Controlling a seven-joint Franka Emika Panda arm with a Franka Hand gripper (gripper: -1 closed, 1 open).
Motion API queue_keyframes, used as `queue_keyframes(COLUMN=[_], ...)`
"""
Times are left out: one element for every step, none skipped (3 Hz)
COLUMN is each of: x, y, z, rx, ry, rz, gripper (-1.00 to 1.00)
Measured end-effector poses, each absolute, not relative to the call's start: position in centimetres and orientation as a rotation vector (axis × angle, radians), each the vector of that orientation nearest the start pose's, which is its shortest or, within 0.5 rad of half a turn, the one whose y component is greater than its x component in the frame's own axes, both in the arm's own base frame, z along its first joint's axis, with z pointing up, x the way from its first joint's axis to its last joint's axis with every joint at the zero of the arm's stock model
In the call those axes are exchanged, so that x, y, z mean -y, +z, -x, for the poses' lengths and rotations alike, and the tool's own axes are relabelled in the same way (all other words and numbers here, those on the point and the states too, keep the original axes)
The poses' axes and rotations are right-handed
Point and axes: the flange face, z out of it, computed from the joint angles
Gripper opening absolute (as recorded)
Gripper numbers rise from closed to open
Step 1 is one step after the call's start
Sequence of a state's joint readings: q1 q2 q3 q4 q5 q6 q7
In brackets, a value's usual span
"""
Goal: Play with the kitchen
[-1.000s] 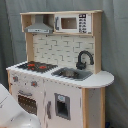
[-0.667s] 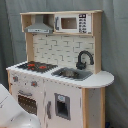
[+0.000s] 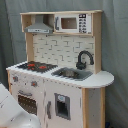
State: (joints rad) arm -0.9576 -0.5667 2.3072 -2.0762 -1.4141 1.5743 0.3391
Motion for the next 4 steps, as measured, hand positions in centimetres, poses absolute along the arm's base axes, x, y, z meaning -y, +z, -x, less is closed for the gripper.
queue_keyframes(x=[-50.6, -49.3, -48.2, -47.5], y=[29.8, 29.3, 29.0, 29.1], z=[-21.3, -23.0, -24.6, -26.0], rx=[-1.015, -1.016, -1.022, -1.035], ry=[0.737, 0.79, 0.837, 0.888], rz=[-0.784, -0.787, -0.798, -0.808], gripper=[1.0, 1.0, 1.0, 1.0])
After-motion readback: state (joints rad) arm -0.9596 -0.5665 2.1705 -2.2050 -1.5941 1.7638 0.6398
